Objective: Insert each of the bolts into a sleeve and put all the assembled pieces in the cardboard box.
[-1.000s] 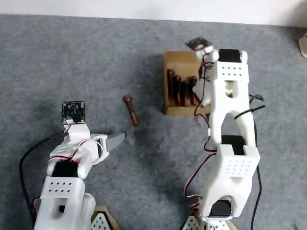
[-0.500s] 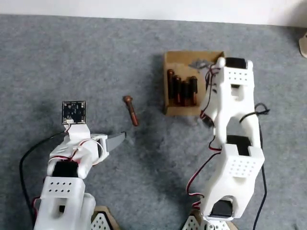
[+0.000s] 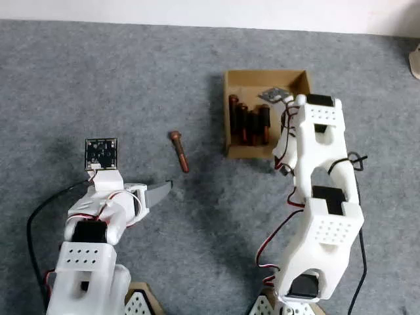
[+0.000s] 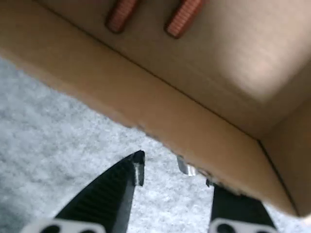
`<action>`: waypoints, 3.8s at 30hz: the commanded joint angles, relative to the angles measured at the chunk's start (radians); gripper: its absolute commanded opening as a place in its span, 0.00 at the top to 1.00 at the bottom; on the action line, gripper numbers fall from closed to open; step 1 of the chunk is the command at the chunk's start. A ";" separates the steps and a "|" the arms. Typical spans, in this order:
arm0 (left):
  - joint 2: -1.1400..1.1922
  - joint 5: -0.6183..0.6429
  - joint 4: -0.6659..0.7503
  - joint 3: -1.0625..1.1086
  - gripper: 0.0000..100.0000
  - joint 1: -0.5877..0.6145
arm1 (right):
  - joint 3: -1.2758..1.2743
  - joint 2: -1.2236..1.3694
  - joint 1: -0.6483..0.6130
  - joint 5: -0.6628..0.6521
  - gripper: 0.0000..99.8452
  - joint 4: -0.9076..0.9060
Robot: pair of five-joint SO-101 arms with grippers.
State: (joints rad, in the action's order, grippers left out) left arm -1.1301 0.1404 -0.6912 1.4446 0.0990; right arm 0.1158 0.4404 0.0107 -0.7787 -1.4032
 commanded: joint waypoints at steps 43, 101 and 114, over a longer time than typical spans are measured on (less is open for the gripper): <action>0.524 0.152 -0.282 -0.693 0.59 -0.085 | -1.302 -0.954 -0.263 0.621 0.99 0.957; 0.685 0.087 0.089 -0.653 1.00 -0.338 | -1.902 -2.155 -0.360 0.582 0.99 1.026; 0.246 0.083 0.221 -0.605 0.99 -0.420 | -1.929 -2.229 -0.449 0.583 0.99 1.012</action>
State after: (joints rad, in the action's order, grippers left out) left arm -0.8063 0.2309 -0.5040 0.8938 -0.2585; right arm -1.6763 -1.7706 -0.3897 -0.1941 -0.4089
